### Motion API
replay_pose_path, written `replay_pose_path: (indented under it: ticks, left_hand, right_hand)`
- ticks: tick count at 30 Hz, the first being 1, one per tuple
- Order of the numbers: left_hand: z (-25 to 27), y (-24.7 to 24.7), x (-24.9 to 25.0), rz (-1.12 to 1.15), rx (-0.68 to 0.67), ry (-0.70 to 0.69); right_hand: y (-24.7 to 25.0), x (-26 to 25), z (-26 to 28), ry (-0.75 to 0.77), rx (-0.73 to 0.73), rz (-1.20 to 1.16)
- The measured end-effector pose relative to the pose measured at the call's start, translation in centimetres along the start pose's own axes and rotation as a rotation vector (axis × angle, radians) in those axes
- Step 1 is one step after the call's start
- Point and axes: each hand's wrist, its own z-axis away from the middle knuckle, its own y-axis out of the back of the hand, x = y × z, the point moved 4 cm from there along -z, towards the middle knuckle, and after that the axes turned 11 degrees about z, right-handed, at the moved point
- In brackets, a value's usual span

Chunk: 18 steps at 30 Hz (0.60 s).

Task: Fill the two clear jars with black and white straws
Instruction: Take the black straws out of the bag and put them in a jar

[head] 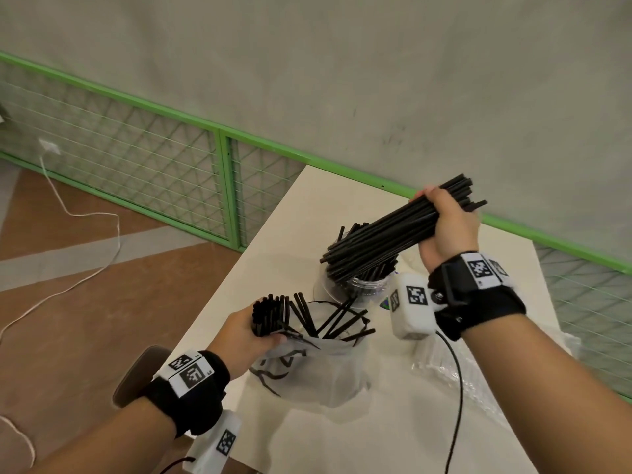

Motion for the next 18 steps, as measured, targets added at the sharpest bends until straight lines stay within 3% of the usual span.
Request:
replay_pose_path:
  ticks: [4, 7, 11, 18]
  left_hand:
    - [-0.1, 0.1, -0.4, -0.012, -0.006, 0.014]
    - [-0.2, 0.3, -0.7, -0.011, -0.009, 0.027]
    - [-0.4, 0.4, -0.8, -0.014, -0.007, 0.024]
    - [-0.4, 0.6, -1.2, 0.009, -0.008, 0.042]
  right_hand:
    - [0.9, 0.0, -1.9, 0.002, 0.124, 0.082]
    - [1.0, -0.9, -2.6, 0.053, 0.131, 0.113]
    - [-0.3, -1.3, -2.1, 0.134, 0.054, 0.183]
    - [-3.2, -1.0, 0.8, 0.374, -0.174, 0.563]
